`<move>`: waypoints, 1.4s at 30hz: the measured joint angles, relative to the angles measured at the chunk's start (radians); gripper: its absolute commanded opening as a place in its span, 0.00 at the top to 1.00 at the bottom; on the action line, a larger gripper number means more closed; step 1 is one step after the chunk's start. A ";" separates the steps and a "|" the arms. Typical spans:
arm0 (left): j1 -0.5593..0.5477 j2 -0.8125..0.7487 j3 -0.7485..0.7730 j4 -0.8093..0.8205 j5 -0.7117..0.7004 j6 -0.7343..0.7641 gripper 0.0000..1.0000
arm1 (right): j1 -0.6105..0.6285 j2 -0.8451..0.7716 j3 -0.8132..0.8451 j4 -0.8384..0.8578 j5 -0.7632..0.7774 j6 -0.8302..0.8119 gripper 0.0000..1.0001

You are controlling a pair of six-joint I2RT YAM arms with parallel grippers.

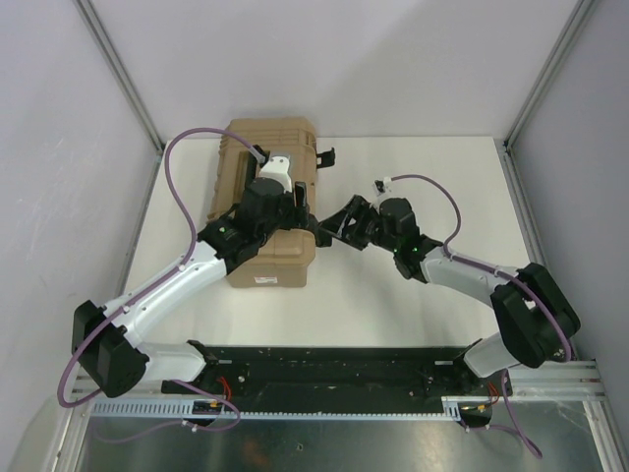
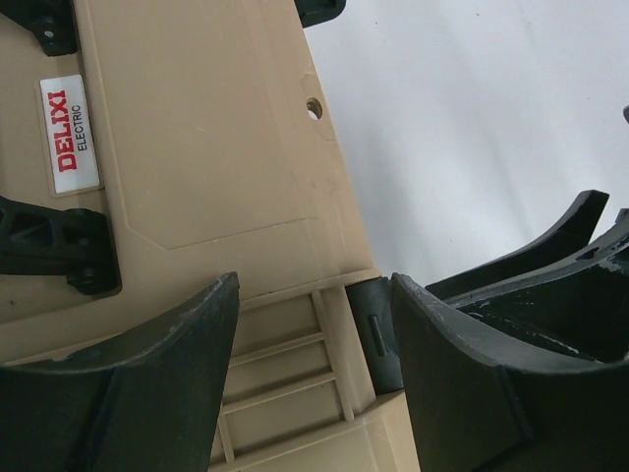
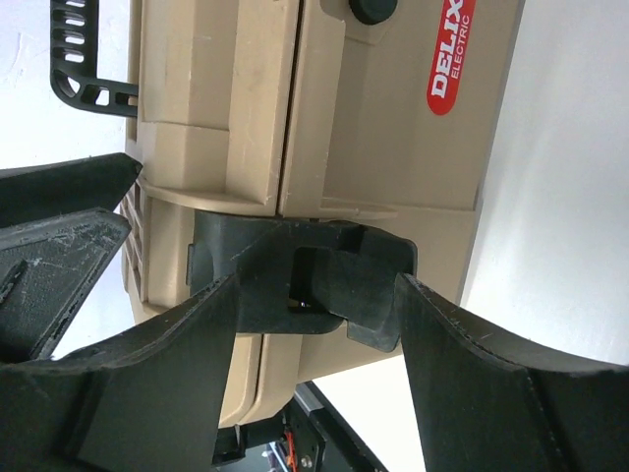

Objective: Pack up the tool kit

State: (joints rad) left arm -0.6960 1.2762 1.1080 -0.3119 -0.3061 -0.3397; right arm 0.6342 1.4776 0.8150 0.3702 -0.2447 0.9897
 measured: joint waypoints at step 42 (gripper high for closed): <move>-0.016 -0.110 0.001 -0.180 0.076 0.084 0.41 | 0.004 0.011 -0.027 0.004 0.026 0.042 0.83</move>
State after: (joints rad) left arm -0.7120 1.1664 1.1091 -0.4919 -0.2306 -0.2558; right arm 0.6384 1.4891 0.7876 0.3744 -0.2188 1.0321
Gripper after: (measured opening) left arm 0.607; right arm 0.194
